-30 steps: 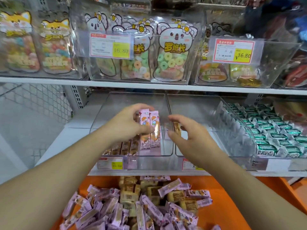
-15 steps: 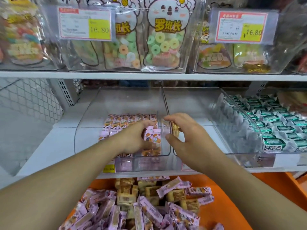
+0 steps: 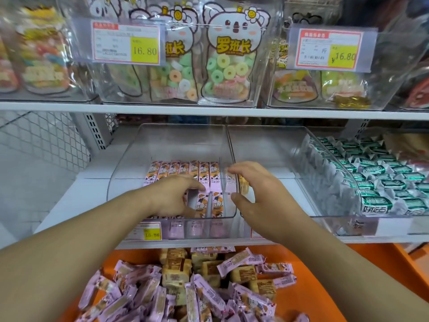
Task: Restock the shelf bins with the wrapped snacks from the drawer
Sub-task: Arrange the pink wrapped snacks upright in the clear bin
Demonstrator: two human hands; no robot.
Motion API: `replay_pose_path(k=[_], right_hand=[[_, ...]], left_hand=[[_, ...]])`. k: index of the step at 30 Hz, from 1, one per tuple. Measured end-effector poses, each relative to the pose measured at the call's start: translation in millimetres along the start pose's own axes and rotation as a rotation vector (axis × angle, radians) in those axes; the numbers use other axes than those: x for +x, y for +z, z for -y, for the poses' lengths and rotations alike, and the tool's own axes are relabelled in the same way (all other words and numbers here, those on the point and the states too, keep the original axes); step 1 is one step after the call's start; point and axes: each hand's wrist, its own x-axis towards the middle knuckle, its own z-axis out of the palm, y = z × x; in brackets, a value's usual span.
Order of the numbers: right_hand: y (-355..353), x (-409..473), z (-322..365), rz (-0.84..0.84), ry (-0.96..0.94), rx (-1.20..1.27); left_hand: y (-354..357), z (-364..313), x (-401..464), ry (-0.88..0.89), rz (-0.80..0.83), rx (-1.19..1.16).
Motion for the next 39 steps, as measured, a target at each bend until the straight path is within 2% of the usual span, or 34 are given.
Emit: replay_pose_path(k=[3,8,13,15,19,24,28,31,35,37,39], right_hand=[[-1,-1,1,0.005,-0.001,-0.012],[0,-1,-2,-0.005,-0.009,-0.011],[1,0,-5,-0.011,-0.020,0.000],[0,-1,-5,-0.013,-0.021,0.002],[-5,-7,-2,-0.009,-0.029,-0.017],[-17,-29,8,-0.056,-0.057,-0.012],[-13,-63,11,0.008,-0.066,0.008],[7,-92,0,0.216,-0.022,-0.020],[55,-116,-36,0.479,0.130,-0.196],[76,-125,-56,0.561,0.237,-0.187],[96,-132,-73,0.580,0.304,-0.169]], left_hand=[[-1,-3,-1,-0.021,0.027,0.069],[4,-17,7,0.016,-0.036,0.136],[4,-20,6,-0.006,-0.019,0.131],[3,-20,1,-0.029,-0.029,0.057],[1,-25,-19,-0.056,-0.172,-0.173],[10,-50,-70,0.037,-0.434,-0.193],[40,-77,-113,0.052,-0.532,-0.287],[82,-84,-129,0.053,-0.454,-0.352],[145,-73,-129,-0.002,-0.148,-0.206],[164,-68,-124,0.003,-0.020,-0.116],[174,-65,-113,0.001,0.041,-0.051]])
